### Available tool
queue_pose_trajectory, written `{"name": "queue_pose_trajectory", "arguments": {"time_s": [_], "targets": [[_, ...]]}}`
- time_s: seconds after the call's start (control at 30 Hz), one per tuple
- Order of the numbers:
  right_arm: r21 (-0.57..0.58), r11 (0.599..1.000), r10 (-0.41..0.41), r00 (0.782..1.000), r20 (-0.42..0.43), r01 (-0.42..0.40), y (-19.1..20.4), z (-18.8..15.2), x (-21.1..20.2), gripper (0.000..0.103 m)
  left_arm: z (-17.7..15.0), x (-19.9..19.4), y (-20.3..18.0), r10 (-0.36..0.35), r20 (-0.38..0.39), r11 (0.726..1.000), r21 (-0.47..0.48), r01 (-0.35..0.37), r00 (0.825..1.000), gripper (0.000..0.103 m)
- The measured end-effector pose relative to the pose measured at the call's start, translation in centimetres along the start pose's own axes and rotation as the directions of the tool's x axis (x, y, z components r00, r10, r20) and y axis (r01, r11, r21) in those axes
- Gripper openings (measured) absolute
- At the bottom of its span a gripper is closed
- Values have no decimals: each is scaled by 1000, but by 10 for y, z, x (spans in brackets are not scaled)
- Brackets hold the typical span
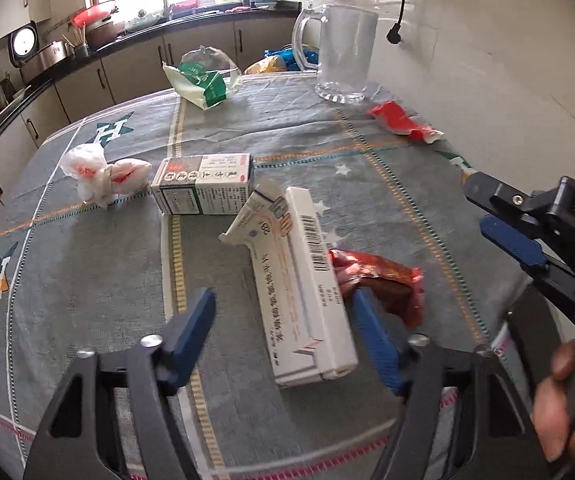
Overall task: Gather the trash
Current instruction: 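Grasp the red snack wrapper with the right gripper while the left grasps the white medicine box, then lift the red wrapper and white medicine box off the table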
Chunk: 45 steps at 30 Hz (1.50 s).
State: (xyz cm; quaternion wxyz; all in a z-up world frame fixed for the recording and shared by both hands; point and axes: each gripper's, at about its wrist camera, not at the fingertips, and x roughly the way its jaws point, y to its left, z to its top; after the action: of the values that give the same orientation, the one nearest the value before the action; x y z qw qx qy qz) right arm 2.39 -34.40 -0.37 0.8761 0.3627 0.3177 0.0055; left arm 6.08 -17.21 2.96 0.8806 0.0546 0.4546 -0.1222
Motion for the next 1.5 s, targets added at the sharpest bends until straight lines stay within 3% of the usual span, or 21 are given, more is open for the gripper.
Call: {"name": "queue_pose_trajectory", "arguments": {"time_s": [0.13, 0.27, 0.4, 0.67, 0.9, 0.93, 0.97, 1.0, 1.1, 1.3, 1.5], "targets": [[-33, 999, 25, 999, -34, -27, 7, -5, 8, 51, 1, 5, 25, -17, -18, 998, -66, 16, 1000, 34], [-86, 995, 45, 993, -106, -54, 18, -12, 23, 51, -2, 7, 59, -83, -10, 986, -147, 80, 997, 28], [-112, 991, 46, 979, -200, -69, 23, -21, 43, 51, -10, 4, 82, -112, 11, 977, -184, 112, 994, 12], [-219, 973, 13, 958, -288, -78, 39, -40, 66, 60, -19, 2, 103, -174, 47, 961, -210, 180, 984, 12], [-479, 877, -161, 962, -220, 37, 70, -65, 73, 60, -20, 13, 109, -184, 36, 954, -234, 188, 982, 13], [-509, 859, -184, 962, -201, 58, 73, -68, 73, 55, -20, 12, 107, -174, 41, 958, -226, 179, 984, 13], [-529, 845, -203, 962, -182, 79, 73, -70, 72, 40, -21, 11, 106, -160, 48, 960, -225, 167, 986, 13], [-548, 831, -223, 961, -164, 99, 73, -72, 73, 39, -22, 9, 105, -144, 56, 963, -220, 153, 988, 13], [-541, 838, -185, 972, -147, 78, 72, -70, 66, 36, -23, 1, 103, -113, 102, 971, -202, 131, 988, 13], [-540, 841, -82, 994, -72, 30, 84, -66, 46, 36, -26, -31, 104, -27, 236, 981, -182, 72, 971, 13], [-592, 805, -4, 999, -37, -19, 104, -75, 37, 36, -42, -55, 106, 73, 290, 983, -185, -19, 954, 13]]}}
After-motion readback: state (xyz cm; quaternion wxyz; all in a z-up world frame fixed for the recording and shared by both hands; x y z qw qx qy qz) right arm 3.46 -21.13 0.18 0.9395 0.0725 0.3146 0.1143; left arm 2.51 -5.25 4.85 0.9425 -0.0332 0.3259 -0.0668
